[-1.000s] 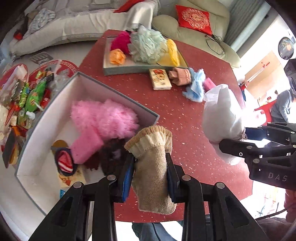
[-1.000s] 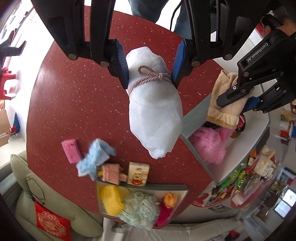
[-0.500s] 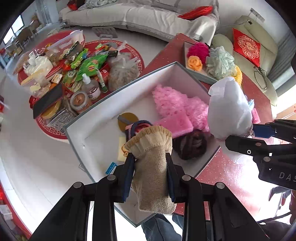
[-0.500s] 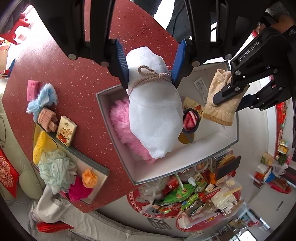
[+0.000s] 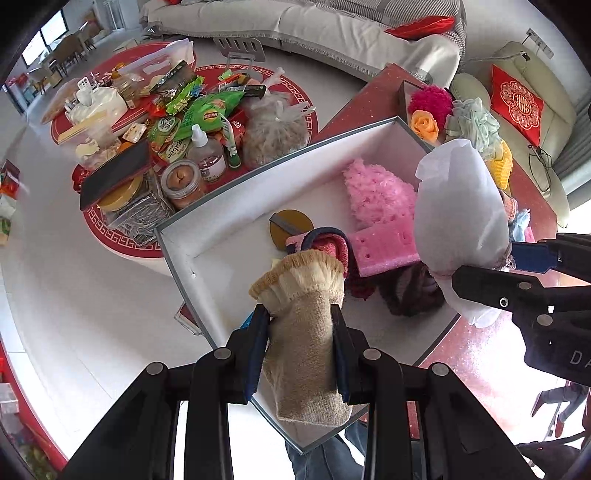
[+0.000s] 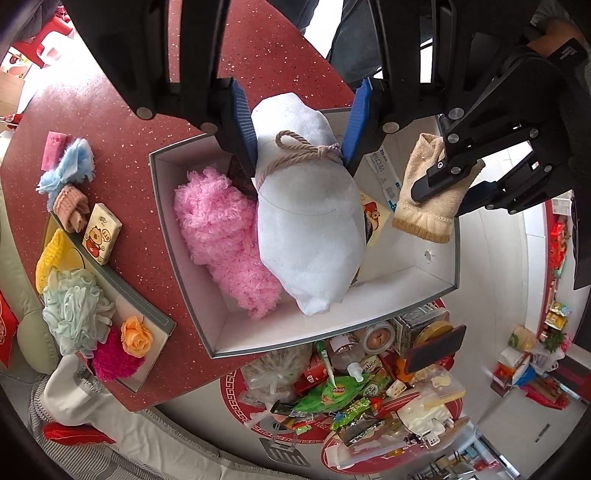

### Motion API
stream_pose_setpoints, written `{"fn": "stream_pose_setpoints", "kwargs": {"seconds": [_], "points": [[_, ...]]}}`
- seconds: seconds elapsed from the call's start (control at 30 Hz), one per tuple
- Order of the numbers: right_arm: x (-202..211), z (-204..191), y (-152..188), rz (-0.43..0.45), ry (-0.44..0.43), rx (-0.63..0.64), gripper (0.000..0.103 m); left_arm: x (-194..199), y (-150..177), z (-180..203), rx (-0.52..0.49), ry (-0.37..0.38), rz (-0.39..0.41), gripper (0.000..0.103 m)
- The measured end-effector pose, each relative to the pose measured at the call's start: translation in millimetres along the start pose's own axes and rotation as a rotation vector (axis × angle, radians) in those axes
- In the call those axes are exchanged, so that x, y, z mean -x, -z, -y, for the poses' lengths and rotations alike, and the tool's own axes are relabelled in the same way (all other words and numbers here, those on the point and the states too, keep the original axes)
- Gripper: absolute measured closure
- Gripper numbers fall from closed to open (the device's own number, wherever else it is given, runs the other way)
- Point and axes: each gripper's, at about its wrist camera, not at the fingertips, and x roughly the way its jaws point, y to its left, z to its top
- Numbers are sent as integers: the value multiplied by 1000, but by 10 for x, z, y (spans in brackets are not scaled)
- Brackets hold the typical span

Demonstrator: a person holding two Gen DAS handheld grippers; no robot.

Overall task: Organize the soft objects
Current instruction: 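Lift and carry the sock and white bundle with both tools over the box, then open the left tool over the box while the right tool releases the bundle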

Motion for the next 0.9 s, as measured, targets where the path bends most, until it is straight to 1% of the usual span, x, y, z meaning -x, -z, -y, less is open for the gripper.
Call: {"fn": "stream_pose_setpoints", "kwargs": {"seconds": [0.2,0.47,0.5,0.53,0.57,0.6,0.63,0.67,0.7,0.77,0.8,0.9], "points": [[0,-8,-1,-2,-1,3,55,-20,-13,2,0,-5,-5,70],[-106,-18,-16,-19,2,3,55,-89,-22,19,-10,-2,-27,70],[-118,-14,-18,-22,2,1,54,-94,-22,19,-10,3,-27,70],[-130,-7,-19,-24,3,-1,52,-95,-23,20,-9,9,-25,70],[-135,-1,-23,-26,5,-4,47,-98,-22,23,-8,14,-25,66],[-143,6,-28,-28,3,-7,42,-102,-28,28,-8,17,-26,43],[-154,20,-29,-30,2,-11,27,-103,-33,35,-8,12,-27,24],[-168,31,-33,-37,-5,-15,13,-92,-38,42,-7,-2,-17,0],[-172,40,-33,-41,-10,-21,12,-50,-42,49,-6,-15,14,0],[-171,68,-31,-38,-15,-31,11,-12,-63,60,-9,-24,36,0],[-156,80,-33,-32,-13,-35,11,-7,-78,64,-9,-42,37,0],[-98,146,-34,-17,3,-58,11,-42,-127,88,-10,-130,10,0]]}}
